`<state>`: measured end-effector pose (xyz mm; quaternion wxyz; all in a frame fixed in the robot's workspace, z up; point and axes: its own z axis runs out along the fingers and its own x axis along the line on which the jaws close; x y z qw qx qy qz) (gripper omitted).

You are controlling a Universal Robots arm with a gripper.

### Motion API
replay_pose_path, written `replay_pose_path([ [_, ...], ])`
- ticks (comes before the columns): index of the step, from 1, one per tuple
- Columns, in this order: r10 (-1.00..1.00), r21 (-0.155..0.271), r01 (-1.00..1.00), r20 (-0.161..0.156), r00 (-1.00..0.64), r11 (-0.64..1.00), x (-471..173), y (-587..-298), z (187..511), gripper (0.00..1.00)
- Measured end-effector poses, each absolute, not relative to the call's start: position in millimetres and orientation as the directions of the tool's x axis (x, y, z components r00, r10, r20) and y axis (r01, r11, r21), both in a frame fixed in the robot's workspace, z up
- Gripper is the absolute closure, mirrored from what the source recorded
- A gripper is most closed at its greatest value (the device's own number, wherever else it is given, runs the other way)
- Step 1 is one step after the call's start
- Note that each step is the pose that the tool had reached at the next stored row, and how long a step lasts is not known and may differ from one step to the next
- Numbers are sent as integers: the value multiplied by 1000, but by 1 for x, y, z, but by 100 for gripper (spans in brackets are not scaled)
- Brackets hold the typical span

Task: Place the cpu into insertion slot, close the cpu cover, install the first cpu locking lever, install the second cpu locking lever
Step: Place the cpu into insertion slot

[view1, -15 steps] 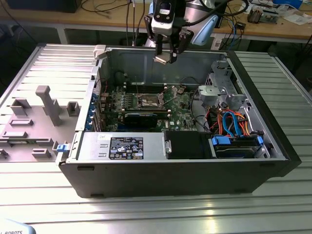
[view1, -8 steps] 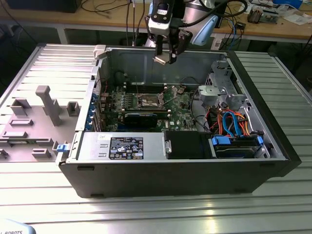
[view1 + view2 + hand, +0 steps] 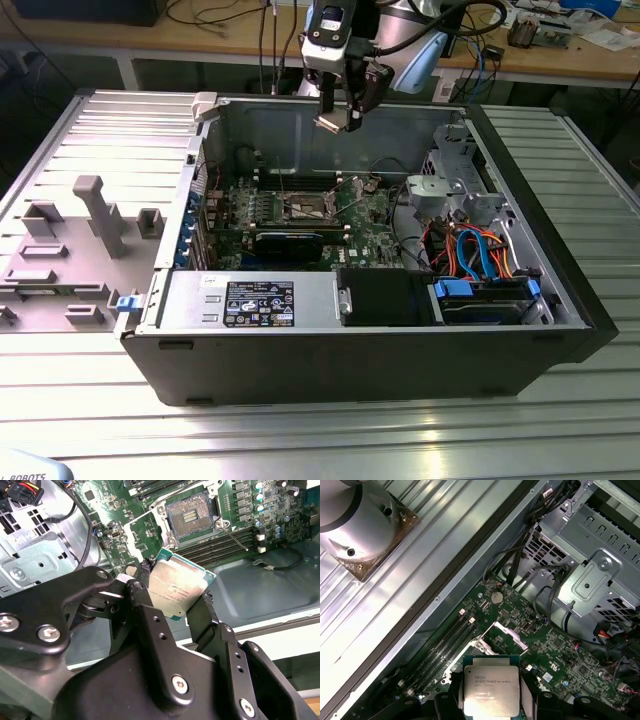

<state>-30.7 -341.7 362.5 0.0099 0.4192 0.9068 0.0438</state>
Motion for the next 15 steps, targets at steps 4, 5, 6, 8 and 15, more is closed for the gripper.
replay_pose_path([
  [4, 762, 88, 760, 19, -647, 643, -31, -342, 363, 46],
  [5, 763, 88, 761, 19, -647, 643, -31, -342, 363, 46],
  [6, 764, 88, 762, 19, -645, 642, -31, -342, 363, 46],
  [8, 766, 88, 764, 19, -643, 639, -31, -342, 363, 46],
  [15, 773, 88, 771, 19, -635, 631, -31, -342, 363, 46],
])
